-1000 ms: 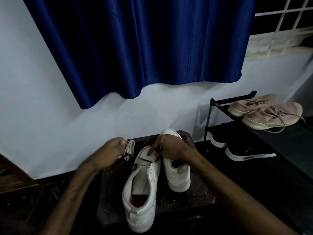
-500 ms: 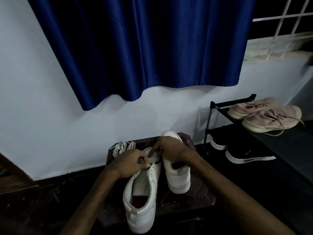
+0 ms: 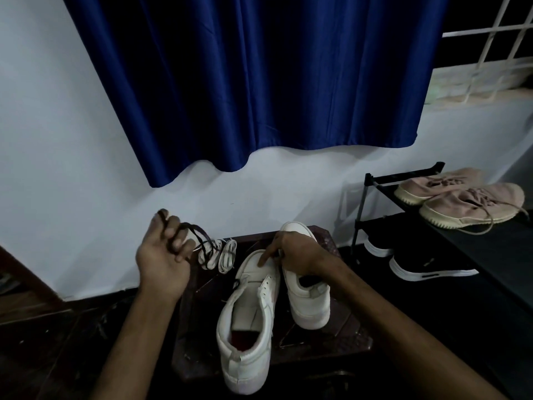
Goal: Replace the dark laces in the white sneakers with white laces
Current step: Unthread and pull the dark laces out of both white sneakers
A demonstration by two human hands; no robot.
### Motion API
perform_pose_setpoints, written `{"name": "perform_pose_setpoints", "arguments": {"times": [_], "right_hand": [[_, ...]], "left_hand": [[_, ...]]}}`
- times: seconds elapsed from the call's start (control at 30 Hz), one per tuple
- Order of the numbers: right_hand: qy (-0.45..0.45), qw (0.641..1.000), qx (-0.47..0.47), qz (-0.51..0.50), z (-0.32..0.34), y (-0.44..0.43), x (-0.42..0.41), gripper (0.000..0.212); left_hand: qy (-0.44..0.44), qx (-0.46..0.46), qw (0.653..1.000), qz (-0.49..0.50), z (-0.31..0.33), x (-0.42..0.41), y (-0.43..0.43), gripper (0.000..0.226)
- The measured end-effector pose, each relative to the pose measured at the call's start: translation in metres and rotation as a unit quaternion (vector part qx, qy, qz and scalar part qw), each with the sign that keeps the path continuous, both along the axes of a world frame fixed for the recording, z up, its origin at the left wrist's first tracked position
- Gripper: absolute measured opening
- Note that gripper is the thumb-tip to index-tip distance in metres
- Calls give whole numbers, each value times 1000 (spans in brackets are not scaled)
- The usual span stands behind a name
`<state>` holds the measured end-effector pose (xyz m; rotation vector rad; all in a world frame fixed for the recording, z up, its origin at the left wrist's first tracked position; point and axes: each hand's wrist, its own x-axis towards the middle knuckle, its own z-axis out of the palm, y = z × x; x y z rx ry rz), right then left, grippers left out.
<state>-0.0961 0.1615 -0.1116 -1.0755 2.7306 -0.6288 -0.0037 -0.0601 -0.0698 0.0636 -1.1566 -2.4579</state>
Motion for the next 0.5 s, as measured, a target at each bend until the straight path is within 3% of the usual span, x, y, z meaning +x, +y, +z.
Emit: {"name": "perform_pose_setpoints", "arguments": {"times": [0.07,0.17,0.23,0.33,0.4,0.5], "right_hand": [[1,1000,0,-1,0,-1,0,50],[0,1000,2,-1,-3,0,-1,50],[3,1000,14,-3,-2,1,-1,47],[30,999,33,-23,8,-4,10,26],[72,995,3,-76,20,-7,34,19],[57,992,27,-112,42,-7,96,47]], "left_hand": [[-27,4,1000,11,7,2,0,21],[-126,-197,972,6,1,6,17,26],[-130,-315,940,-10,-13,10,28,27],[-137,-405,903,23,-43,18,24,15],[-178,-444,878,13,-64,26,17,18],[-240,-460,854,-28,-91,45,15,35]]}}
